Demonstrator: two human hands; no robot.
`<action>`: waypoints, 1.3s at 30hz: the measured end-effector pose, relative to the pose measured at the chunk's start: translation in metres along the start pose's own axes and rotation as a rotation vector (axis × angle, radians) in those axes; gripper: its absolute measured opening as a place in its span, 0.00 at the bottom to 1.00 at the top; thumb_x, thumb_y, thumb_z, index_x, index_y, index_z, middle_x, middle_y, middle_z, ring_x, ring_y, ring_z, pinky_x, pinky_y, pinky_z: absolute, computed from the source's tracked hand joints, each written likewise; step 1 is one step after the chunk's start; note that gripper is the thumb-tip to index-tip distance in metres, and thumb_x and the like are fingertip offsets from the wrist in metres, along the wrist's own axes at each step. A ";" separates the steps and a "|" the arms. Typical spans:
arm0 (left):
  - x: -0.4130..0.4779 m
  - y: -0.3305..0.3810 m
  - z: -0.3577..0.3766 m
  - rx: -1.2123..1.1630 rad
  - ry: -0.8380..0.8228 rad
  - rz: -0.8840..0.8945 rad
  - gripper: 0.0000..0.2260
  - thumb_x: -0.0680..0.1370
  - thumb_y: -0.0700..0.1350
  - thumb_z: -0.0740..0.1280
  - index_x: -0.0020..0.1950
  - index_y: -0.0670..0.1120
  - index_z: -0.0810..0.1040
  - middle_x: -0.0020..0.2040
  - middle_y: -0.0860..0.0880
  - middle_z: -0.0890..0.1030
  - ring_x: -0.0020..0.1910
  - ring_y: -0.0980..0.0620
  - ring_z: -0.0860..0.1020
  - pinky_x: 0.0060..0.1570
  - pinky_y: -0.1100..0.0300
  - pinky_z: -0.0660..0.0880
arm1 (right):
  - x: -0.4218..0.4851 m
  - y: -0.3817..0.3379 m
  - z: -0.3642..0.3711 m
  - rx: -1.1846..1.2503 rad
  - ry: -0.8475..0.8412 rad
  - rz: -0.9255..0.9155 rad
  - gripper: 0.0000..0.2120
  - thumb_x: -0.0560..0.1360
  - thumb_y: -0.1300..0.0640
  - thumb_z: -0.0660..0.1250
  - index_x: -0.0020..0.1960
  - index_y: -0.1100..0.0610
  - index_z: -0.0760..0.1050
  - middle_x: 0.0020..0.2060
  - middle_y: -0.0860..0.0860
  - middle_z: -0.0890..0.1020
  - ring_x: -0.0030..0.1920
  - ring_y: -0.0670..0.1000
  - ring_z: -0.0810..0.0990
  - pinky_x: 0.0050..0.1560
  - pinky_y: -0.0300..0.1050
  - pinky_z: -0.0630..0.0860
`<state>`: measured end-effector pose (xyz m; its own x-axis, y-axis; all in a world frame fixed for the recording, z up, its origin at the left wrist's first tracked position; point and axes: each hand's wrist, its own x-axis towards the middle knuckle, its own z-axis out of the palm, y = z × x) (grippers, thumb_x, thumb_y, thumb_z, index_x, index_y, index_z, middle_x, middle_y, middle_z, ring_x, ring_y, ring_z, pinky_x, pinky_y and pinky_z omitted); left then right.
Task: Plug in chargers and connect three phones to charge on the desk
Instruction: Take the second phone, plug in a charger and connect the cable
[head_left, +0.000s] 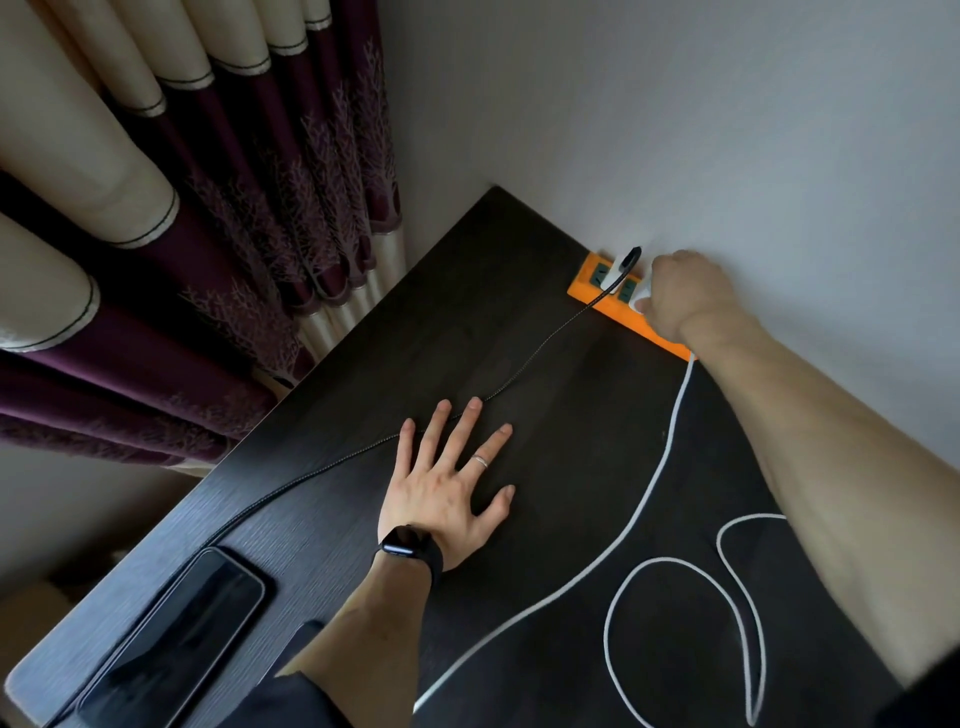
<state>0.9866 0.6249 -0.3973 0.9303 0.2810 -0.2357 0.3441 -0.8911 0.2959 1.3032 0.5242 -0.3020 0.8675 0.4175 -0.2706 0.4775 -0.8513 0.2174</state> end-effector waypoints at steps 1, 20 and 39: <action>0.001 0.001 0.000 -0.003 -0.007 0.002 0.29 0.78 0.69 0.44 0.77 0.67 0.38 0.79 0.56 0.33 0.78 0.48 0.33 0.76 0.41 0.35 | -0.002 -0.001 0.002 0.041 0.012 0.016 0.21 0.77 0.53 0.70 0.64 0.64 0.73 0.60 0.62 0.76 0.61 0.62 0.76 0.57 0.53 0.75; -0.005 -0.016 -0.011 -0.150 0.002 0.157 0.26 0.79 0.52 0.62 0.77 0.55 0.63 0.82 0.49 0.50 0.80 0.47 0.45 0.77 0.42 0.40 | -0.482 -0.159 0.141 1.026 -0.240 0.469 0.26 0.62 0.26 0.59 0.53 0.38 0.76 0.46 0.37 0.79 0.45 0.39 0.79 0.46 0.34 0.75; -0.398 -0.072 -0.090 -0.678 -0.444 0.160 0.10 0.79 0.53 0.65 0.56 0.51 0.80 0.47 0.54 0.85 0.47 0.58 0.82 0.53 0.58 0.77 | -0.588 -0.233 0.033 1.675 -0.122 0.600 0.13 0.80 0.54 0.67 0.46 0.63 0.83 0.36 0.54 0.84 0.29 0.47 0.79 0.33 0.40 0.77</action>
<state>0.6030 0.6088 -0.2414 0.8868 -0.1247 -0.4451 0.3459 -0.4598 0.8179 0.6774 0.4671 -0.2247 0.8005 0.0012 -0.5994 -0.5755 -0.2777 -0.7692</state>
